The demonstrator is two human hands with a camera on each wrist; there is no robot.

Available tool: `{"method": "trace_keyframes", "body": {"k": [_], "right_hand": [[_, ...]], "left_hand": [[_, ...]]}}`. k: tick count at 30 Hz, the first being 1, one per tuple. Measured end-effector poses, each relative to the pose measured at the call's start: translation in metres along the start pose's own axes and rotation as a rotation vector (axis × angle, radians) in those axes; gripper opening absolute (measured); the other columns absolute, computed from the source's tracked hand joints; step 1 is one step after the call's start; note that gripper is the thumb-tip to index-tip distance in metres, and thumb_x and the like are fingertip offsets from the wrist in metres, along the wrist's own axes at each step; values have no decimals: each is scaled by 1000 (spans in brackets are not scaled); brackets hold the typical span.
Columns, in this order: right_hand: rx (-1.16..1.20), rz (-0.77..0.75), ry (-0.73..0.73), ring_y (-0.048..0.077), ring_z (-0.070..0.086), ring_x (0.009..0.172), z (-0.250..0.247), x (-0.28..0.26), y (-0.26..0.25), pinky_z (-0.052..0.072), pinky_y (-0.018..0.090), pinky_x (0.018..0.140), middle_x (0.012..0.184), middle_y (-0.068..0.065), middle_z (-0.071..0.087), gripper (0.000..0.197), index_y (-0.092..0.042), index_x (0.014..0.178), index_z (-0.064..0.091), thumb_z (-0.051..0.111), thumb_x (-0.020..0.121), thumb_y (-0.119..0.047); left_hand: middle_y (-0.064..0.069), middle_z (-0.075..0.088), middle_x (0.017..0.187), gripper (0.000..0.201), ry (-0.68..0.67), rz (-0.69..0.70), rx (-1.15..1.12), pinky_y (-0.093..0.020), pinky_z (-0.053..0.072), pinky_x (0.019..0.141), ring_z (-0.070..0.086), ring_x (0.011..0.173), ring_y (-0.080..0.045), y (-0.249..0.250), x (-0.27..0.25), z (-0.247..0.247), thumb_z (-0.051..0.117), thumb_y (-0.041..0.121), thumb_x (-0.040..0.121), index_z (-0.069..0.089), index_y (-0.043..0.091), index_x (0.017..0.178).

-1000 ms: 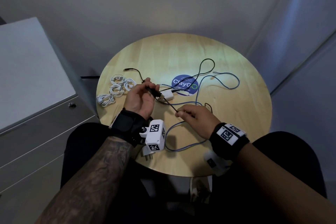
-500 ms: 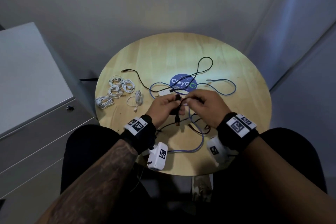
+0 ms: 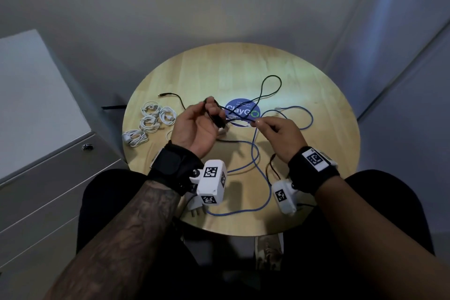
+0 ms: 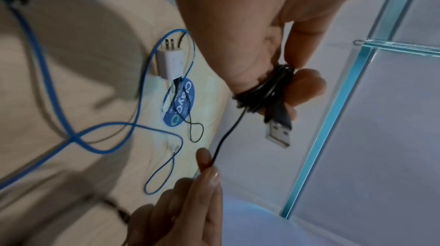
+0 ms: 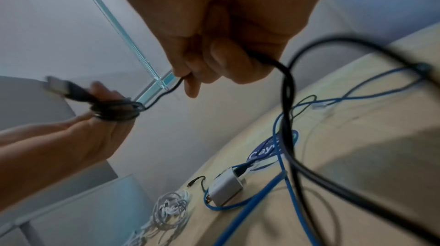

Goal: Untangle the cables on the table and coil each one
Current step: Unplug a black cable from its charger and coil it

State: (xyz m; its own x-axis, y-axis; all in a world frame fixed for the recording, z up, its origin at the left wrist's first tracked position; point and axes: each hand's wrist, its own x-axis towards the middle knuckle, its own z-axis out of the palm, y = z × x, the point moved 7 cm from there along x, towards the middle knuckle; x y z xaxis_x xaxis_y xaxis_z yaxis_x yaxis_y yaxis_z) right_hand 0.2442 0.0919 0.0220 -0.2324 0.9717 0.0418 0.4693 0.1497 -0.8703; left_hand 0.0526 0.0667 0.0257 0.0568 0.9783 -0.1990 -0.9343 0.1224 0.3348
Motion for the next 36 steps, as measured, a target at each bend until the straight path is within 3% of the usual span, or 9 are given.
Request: {"method": "trace_keyframes", "body": {"k": [4,7,11,15,19,22,25,31,36], "right_hand": [[-213,-78,-111,18,66,90,12,-3,-12,53,36,83,93,0,74,22,-21,99,75,57,96,-34],[-415,-204,-203,21,66,90,24,-13,-28,52,37,79,96,0,74,22,-22,106,73,57,96,-34],[-512,-297,-254,21,59,75,28,-23,-40,45,33,65,73,-5,64,17,-21,94,70,59,93,-34],[-444,-388,-147,10,44,63,13,-27,-49,40,31,59,61,-12,45,11,-26,83,64,61,91,-33],[-448,-463,-46,5,47,71,2,-23,-55,41,28,62,78,-12,53,9,-31,89,67,58,92,-32],[-404,-446,-28,0,43,76,6,-18,-50,37,25,66,81,-17,50,11,-30,98,67,57,93,-31],[-378,-313,-71,6,50,75,14,-12,-38,41,27,67,80,-19,51,16,-29,108,61,60,92,-32],[-174,-230,-62,11,63,97,15,-7,-18,51,26,87,105,-4,66,34,-18,109,69,52,90,4],[87,59,10,15,70,73,-1,-2,13,55,31,56,93,-4,74,33,-28,98,71,50,95,-2]], "left_hand": [[-6,66,76,28,88,157,86,-31,54,81,65,72,-17,14,18,-1,34,10,103,58,0,94],[-10,65,82,32,189,219,220,-29,52,81,67,78,-16,11,28,-9,32,12,105,59,0,92],[-9,70,80,22,279,334,493,-28,57,72,71,74,-20,5,25,-23,40,5,103,59,-3,97],[-2,68,74,19,62,375,1132,-32,56,78,67,69,-13,-15,9,-8,47,2,100,63,5,90],[-4,60,64,36,-186,180,1537,-34,44,59,54,58,-17,-38,-7,0,42,31,98,60,7,78],[-6,51,63,40,-169,88,1532,-43,45,56,51,57,-19,-34,-10,3,46,44,92,59,8,79],[0,50,61,29,-125,95,1489,-52,51,62,50,51,-9,-23,-6,0,55,38,89,59,13,74],[5,46,56,31,-16,114,1284,-32,49,63,39,47,-9,-11,-5,-16,51,14,101,53,8,71],[11,46,50,26,50,147,1145,-29,48,62,33,47,-12,5,-3,-29,47,12,102,52,1,79]]}}
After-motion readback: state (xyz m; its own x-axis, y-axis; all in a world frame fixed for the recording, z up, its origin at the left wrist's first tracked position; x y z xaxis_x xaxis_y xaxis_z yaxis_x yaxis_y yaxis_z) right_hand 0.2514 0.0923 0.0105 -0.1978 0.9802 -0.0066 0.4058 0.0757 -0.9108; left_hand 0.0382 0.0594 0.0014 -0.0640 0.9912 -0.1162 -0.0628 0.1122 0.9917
